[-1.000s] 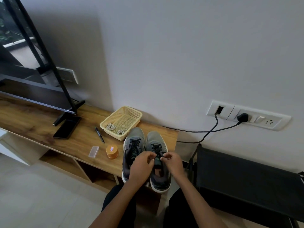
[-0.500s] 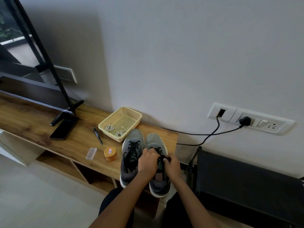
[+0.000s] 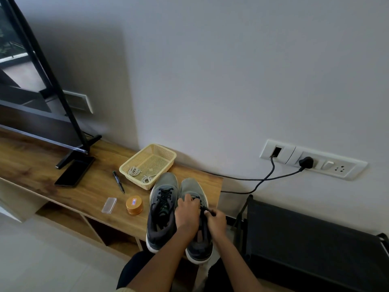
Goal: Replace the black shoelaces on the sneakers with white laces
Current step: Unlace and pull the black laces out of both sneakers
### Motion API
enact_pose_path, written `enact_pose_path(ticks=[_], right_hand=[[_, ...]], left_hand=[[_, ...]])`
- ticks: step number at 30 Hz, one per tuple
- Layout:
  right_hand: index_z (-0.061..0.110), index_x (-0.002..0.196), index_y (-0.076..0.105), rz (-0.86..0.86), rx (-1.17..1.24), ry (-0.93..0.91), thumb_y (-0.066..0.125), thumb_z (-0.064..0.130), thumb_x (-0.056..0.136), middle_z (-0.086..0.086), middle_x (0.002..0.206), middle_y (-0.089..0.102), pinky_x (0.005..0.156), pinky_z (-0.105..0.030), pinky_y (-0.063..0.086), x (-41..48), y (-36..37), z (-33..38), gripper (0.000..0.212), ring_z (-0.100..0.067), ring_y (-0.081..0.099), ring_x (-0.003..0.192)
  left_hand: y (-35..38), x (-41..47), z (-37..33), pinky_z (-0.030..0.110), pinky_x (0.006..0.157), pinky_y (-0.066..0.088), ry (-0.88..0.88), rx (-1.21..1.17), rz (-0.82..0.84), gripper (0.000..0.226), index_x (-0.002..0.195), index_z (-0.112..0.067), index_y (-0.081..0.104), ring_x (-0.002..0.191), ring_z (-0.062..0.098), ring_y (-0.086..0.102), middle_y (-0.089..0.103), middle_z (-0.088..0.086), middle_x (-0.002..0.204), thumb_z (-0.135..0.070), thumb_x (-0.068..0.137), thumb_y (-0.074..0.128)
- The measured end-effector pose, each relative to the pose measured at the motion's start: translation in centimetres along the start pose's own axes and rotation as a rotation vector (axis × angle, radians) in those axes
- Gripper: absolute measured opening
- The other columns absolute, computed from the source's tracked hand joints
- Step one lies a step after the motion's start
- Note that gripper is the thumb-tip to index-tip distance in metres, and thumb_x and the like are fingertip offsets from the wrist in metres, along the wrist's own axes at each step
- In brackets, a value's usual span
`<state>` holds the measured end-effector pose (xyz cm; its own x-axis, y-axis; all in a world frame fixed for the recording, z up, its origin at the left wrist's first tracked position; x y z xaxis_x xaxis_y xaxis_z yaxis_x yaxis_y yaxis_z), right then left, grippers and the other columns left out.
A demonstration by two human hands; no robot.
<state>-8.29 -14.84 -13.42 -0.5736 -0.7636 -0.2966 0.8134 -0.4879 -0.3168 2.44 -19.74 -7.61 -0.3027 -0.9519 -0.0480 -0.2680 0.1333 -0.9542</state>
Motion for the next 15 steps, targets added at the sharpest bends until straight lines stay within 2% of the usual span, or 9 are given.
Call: enact_pose_path(ticks=[3, 9, 12, 15], right_hand=[[0.006, 0.101, 0.067, -0.044, -0.010, -0.014, 0.053, 0.007, 0.093, -0.006, 0.090, 0.062, 0.069, -0.023, 0.039, -0.1, -0.3, 0.2, 0.017, -0.016, 0.055, 0.082], [0.002, 0.107, 0.066, -0.127, 0.029, 0.012, 0.052, 0.007, 0.093, -0.010, 0.097, 0.063, 0.072, -0.023, 0.039, -0.5, -0.8, -0.1, 0.020, -0.020, 0.056, 0.089], [0.002, 0.106, 0.067, -0.150, 0.062, 0.031, 0.054, 0.009, 0.093, -0.012, 0.100, 0.065, 0.071, -0.024, 0.041, -0.7, -1.0, -0.2, 0.020, -0.019, 0.056, 0.087], [0.003, 0.102, 0.068, -0.136, 0.091, 0.039, 0.056, 0.011, 0.092, -0.011, 0.095, 0.066, 0.069, -0.026, 0.043, -0.7, -0.9, -0.6, 0.017, -0.019, 0.057, 0.084]], left_hand=[[0.0, 0.0, 0.1, 0.026, 0.066, 0.041, -0.008, -0.028, -0.021, 0.016, 0.111, -0.015, 0.051, 0.101, 0.023, 0.048, 0.041, 0.006, 0.121, -0.023, 0.100, 0.043], [-1.3, -0.6, 2.2, 0.031, 0.058, 0.038, -0.130, -0.224, -0.097, 0.014, 0.103, -0.013, 0.044, 0.079, 0.024, 0.053, 0.042, 0.008, 0.115, -0.024, 0.102, 0.035], [-2.2, -0.5, 3.2, 0.033, 0.060, 0.039, -0.222, -0.295, -0.112, 0.015, 0.102, -0.012, 0.043, 0.081, 0.027, 0.057, 0.047, 0.007, 0.114, -0.023, 0.102, 0.034], [-2.6, -0.4, 2.8, 0.032, 0.060, 0.039, -0.218, -0.246, -0.091, 0.013, 0.106, -0.013, 0.044, 0.083, 0.025, 0.058, 0.047, 0.006, 0.118, -0.020, 0.101, 0.035]])
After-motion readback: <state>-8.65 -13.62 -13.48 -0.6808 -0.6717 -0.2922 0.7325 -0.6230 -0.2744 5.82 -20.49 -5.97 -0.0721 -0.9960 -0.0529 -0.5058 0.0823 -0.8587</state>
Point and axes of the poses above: each hand's wrist, its own x-axis towards the middle knuckle, its own y-axis out of the palm, z = x × y, the point moved 9 cm from there along x, towards the middle knuckle
